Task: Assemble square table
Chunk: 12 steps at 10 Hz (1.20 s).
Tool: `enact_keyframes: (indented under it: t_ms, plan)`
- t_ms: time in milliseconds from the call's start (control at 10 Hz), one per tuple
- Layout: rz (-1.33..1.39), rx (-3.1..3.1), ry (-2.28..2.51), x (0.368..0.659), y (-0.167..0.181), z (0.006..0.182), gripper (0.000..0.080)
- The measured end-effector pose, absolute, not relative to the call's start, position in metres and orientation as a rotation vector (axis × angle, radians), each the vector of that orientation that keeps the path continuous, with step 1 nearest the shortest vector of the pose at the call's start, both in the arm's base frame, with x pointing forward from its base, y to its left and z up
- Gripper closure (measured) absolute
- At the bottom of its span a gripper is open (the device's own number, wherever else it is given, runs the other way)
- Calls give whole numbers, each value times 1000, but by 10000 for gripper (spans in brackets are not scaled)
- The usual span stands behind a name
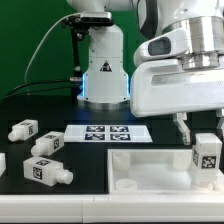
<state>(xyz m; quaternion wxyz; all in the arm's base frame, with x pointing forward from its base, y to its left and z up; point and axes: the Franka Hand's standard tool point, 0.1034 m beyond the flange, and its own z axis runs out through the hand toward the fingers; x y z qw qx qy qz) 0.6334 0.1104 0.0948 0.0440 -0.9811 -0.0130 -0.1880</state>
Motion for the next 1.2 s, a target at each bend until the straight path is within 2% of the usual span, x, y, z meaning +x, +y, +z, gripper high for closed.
enact_keyframes:
  t_ms: [500,600,700,800,1000,1200]
  plan:
    - [-605,-2993,-40,633,110,95,513]
    - [-605,-2993,-40,633,110,95,289]
    - [-584,-2997,-41,632,110,94,289]
    - [-533,-3008,-41,633,110,94,182]
    - [-403,-3026,-32,643,114,103,156]
    - [-153,-3054,-32,641,113,98,151]
